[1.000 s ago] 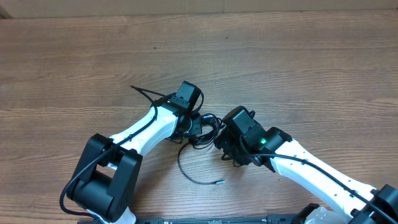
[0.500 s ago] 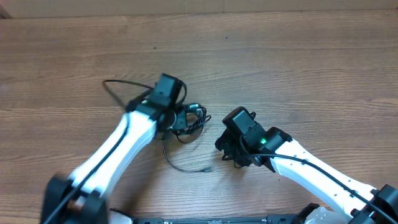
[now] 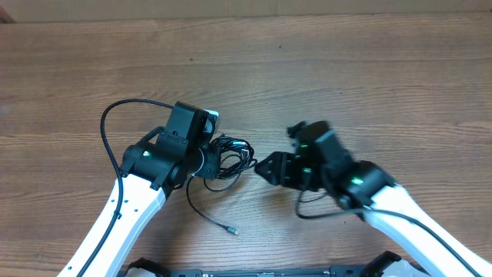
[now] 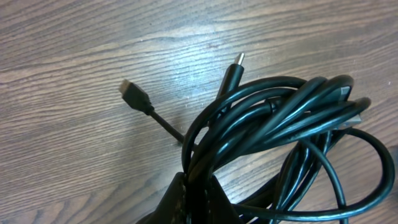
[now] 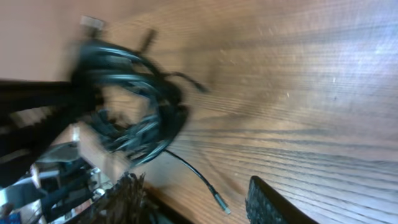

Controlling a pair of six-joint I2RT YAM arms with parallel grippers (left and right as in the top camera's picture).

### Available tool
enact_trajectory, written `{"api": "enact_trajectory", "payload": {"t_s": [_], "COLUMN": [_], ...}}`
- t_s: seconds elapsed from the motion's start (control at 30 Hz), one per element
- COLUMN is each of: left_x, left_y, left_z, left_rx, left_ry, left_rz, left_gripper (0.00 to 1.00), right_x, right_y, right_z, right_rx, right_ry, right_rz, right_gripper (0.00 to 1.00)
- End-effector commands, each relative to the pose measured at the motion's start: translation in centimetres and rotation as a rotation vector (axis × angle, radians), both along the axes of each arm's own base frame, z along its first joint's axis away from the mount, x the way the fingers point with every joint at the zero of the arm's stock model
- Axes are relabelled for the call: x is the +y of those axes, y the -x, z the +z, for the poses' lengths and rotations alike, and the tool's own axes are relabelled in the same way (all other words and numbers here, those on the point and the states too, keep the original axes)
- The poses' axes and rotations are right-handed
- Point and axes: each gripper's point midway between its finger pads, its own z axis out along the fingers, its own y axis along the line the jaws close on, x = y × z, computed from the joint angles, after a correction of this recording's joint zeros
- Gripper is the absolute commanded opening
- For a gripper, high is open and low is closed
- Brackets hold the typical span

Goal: Untangle cables

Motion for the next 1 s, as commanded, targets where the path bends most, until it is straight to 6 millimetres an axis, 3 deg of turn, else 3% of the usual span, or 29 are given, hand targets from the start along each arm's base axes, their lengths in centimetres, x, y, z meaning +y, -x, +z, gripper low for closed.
{"api": "enact_trajectory", "payload": {"t_s": [0.0,0.1,0.2,0.33,0.53,0.7,0.97], "left_x": [-0.2,-1.2,-3.3,-5.1,-5.7,-6.1,-6.2], "left_y": [-0.3,0.0,1.1,2.3,2.8,3.3,2.6], "left_z": [0.8,1.1,1.5,2.1,3.0,3.7,4.0], "left_rx": [-0.036,-0.040,-0.034,-0.036,-0.075,-0.096,-0.117], "left_ry": [-0.005,0.027,0.106,0.187,0.211,0.237,0.243], "left_rz": [-0.032,-0.110,-0.273,-0.416,-0.494,-0.538,-0.514], "left_gripper": [0.05,0.04,0.05,0.04,0.04,0.04,0.04], "right_x": [-1.3,-1.5,-0.6,-0.5,-0.2,1.3,1.5], "right_y": [0.0,-0.1,0.7,0.8,0.5,2.2,3.3], "right_z": [5.7,9.3,11.1,9.2,5.7,5.1,4.1], "right_rx": [-0.210,-0.354,-0.460,-0.453,-0.376,-0.339,-0.253], "right_ry": [-0.110,-0.191,-0.247,-0.199,-0.143,-0.245,-0.284], "right_rz": [0.093,0.133,0.244,0.305,0.362,0.517,0.563], "right_gripper": [0.57,0.73,0.74,0.74,0.74,0.61,0.15]}}
